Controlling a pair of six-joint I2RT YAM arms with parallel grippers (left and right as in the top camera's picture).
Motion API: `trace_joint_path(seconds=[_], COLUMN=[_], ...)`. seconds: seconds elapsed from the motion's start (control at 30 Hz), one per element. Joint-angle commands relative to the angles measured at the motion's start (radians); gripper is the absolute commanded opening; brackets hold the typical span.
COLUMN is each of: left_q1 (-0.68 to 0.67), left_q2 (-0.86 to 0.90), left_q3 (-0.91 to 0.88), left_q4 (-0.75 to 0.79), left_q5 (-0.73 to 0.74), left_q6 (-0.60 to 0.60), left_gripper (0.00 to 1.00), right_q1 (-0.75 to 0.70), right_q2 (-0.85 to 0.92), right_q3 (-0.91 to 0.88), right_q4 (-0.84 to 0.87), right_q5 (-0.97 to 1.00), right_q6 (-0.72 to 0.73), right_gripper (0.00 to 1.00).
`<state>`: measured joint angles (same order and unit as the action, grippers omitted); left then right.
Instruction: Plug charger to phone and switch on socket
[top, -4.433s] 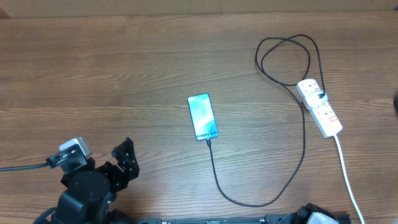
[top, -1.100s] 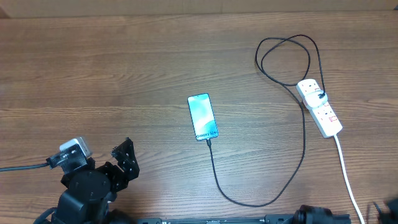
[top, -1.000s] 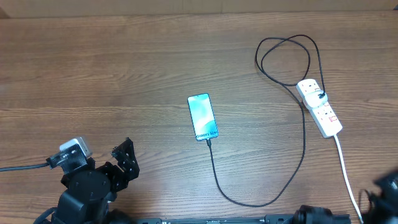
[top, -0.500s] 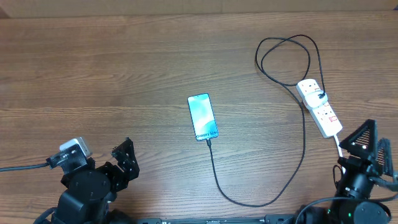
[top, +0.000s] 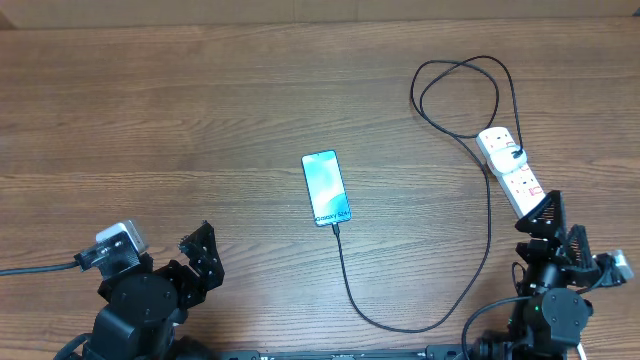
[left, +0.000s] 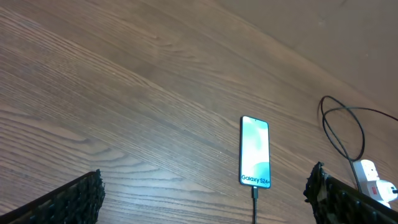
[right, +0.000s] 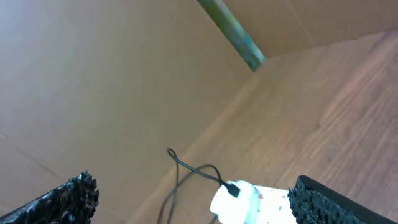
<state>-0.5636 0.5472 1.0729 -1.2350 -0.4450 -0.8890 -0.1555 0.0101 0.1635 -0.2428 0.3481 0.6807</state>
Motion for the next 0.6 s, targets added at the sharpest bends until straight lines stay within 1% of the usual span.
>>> trace_joint_path(seconds=[0.0, 0.3, 0.57], left_q1=[-0.008, -0.008, -0.008], left_q2=[-0.004, -0.004, -0.004], left_q3=[-0.005, -0.005, -0.005], left_q4=[0.000, 0.000, 0.000], left_q5=[0.001, 0.001, 0.001], left_q6=[-0.016, -0.016, -0.016], left_gripper=[1.00, 0.99, 1.00], right_q1=[0.004, 0.004, 0.004], right_q2=[-0.004, -0.004, -0.003], right_q3=[-0.021, -0.021, -0.020], right_q4=[-0.029, -0.257, -0.264], right_q5=[0.014, 0.014, 0.014], right_q6=[0.003, 0.003, 0.003], right_gripper=[1.00, 1.00, 1.00])
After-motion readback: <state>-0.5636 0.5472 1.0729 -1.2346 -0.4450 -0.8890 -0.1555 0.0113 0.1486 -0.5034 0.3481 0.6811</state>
